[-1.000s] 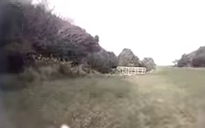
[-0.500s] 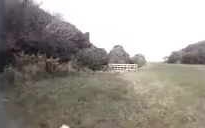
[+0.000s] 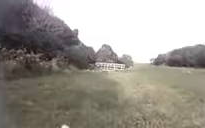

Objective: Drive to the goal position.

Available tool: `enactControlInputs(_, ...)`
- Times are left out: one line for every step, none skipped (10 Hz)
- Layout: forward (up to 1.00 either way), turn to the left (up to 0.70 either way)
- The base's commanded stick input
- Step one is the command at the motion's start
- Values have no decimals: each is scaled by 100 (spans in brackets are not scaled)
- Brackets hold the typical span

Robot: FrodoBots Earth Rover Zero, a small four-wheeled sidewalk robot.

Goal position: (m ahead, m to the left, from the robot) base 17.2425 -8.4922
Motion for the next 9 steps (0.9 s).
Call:
enactControlInputs(85, 0)
enactControlInputs(85, 0)
enactControlInputs(85, 0)
enactControlInputs(85, 0)
enactControlInputs(85, 0)
enactControlInputs(85, 0)
enactControlInputs(85, 0)
enactControlInputs(85, 0)
enactControlInputs(85, 0)
